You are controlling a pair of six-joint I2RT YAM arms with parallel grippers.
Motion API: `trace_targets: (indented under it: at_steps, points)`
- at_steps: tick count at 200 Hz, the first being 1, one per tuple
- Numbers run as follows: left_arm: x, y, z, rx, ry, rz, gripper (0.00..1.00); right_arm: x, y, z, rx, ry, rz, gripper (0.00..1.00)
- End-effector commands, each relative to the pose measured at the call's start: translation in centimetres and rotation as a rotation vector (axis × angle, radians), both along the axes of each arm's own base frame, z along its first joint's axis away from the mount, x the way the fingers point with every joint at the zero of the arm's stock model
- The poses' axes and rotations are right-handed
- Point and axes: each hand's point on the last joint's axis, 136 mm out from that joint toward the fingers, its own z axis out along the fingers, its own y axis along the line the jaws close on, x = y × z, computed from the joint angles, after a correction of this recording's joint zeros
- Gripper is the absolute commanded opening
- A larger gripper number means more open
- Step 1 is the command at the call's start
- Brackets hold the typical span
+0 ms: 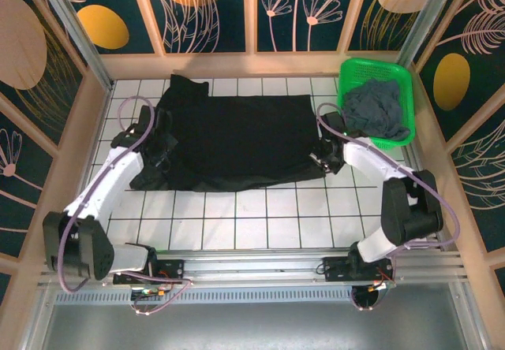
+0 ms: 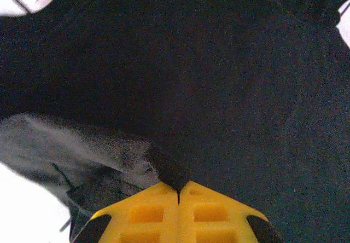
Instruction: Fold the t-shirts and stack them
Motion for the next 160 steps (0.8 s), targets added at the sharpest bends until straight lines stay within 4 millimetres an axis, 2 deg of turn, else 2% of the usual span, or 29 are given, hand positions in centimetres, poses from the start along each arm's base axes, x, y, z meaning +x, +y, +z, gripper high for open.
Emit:
trace_targets:
  at_steps: [1, 27, 50, 86, 118, 160]
  points:
    - [2.8, 1.4, 1.2, 0.077, -0.048, -0.024, 0.00, 1.3, 0.1, 0.1, -0.015, 0.008, 0.010, 0.00]
    - [4.5, 2.6, 1.1, 0.118, -0.041, -0.014, 0.00, 2.3, -0.1, -0.5, -0.042, 0.021, 0.005, 0.00]
    - [5.5, 3.4, 0.1, 0.143, -0.019, -0.015, 0.00, 3.0, -0.6, -1.2, -0.066, 0.032, -0.012, 0.00]
    - [6.7, 4.4, -0.8, 0.182, 0.010, -0.010, 0.00, 4.2, -1.2, -1.0, -0.095, 0.024, -0.032, 0.00]
    - [6.5, 5.9, -1.1, 0.249, 0.040, 0.023, 0.00, 4.8, -2.0, -0.9, -0.111, 0.020, -0.060, 0.00]
    - [5.6, 7.3, -2.6, 0.296, 0.084, 0.039, 0.00, 5.5, -2.2, -1.0, -0.113, 0.016, -0.065, 0.00]
